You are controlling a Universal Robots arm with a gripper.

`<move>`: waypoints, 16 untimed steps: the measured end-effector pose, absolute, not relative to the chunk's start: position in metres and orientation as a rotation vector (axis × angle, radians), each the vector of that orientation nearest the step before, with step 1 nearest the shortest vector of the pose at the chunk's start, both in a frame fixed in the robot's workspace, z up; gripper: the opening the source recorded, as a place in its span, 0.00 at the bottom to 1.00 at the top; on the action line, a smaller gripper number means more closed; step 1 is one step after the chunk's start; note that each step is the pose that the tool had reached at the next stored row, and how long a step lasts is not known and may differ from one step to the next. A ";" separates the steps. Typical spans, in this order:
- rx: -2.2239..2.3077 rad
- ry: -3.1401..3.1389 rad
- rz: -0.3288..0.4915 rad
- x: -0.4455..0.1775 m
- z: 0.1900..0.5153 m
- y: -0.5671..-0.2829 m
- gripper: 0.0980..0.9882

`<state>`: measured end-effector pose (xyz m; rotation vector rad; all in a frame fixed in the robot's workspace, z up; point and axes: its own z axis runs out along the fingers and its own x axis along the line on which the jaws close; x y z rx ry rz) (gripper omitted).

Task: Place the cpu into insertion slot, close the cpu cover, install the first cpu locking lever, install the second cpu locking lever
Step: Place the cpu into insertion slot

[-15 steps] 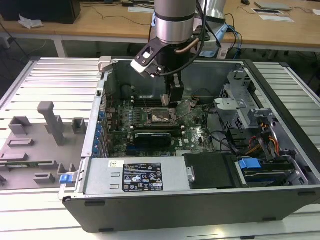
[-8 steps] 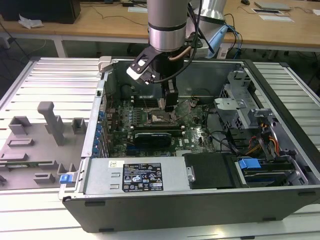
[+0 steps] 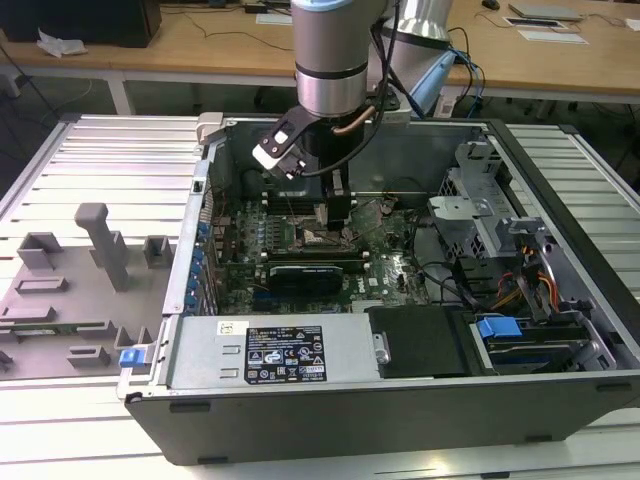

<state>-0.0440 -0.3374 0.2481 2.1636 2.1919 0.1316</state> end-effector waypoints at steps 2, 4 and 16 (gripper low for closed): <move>2.165 2.190 0.131 -0.045 0.245 -0.336 0.50; 2.170 2.185 0.131 -0.046 0.241 -0.335 0.50; 2.186 2.167 0.128 -0.052 0.225 -0.325 0.50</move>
